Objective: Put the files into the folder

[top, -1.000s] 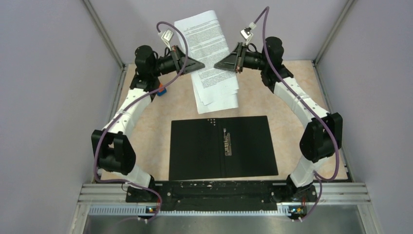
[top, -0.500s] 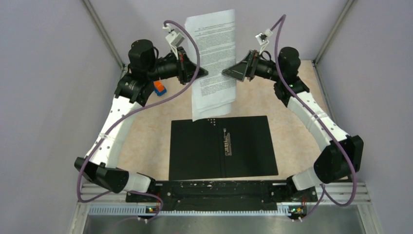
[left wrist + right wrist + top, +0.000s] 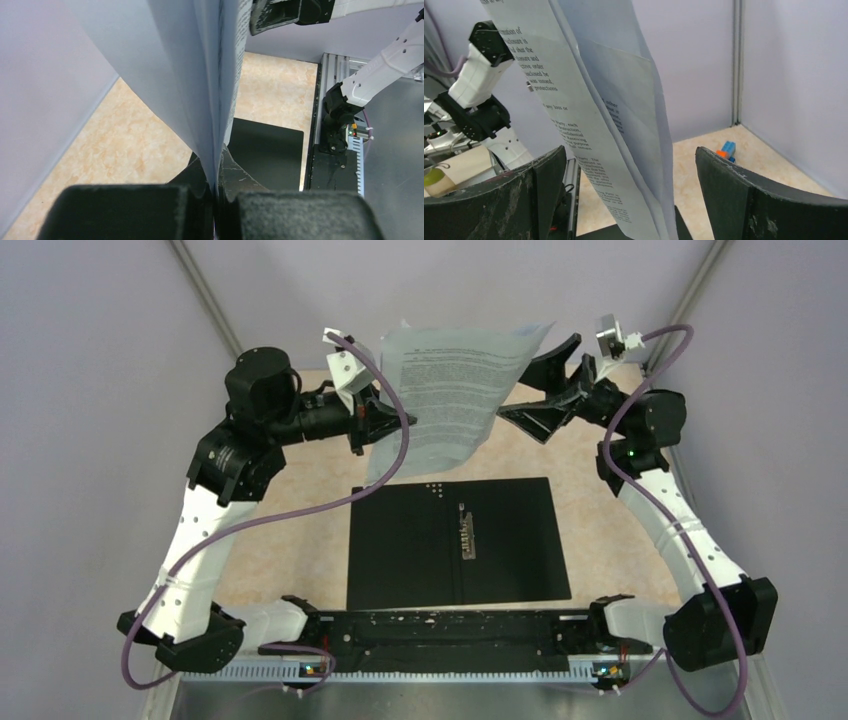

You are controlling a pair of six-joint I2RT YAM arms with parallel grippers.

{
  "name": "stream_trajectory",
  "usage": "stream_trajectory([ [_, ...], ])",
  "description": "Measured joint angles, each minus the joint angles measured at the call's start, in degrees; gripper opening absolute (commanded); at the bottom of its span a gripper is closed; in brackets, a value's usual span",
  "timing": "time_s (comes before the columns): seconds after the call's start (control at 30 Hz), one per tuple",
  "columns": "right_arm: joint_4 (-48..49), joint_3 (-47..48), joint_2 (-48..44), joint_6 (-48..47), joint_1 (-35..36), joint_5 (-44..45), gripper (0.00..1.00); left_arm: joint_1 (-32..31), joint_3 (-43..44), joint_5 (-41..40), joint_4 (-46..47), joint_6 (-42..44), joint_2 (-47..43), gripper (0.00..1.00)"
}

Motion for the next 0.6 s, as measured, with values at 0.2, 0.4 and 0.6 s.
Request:
stream_trajectory([
  [0.2, 15.41, 0.0, 1.64, 9.05, 0.07, -4.92, 0.99, -0.02, 1.7, -1.25, -1.25, 0.66, -0.2, 0.0],
  [0.4, 24.83, 0.11, 5.86, 15.93, 0.92, -7.41, 0.99, -0.02, 4.85, -0.61, -1.07, -0.96, 1.99, 0.0],
  [0.6, 16.59, 0.11, 5.25, 8.59, 1.03, -5.25, 0.99, -0.02, 4.85, 0.31, -0.74, -1.31, 1.99, 0.0],
])
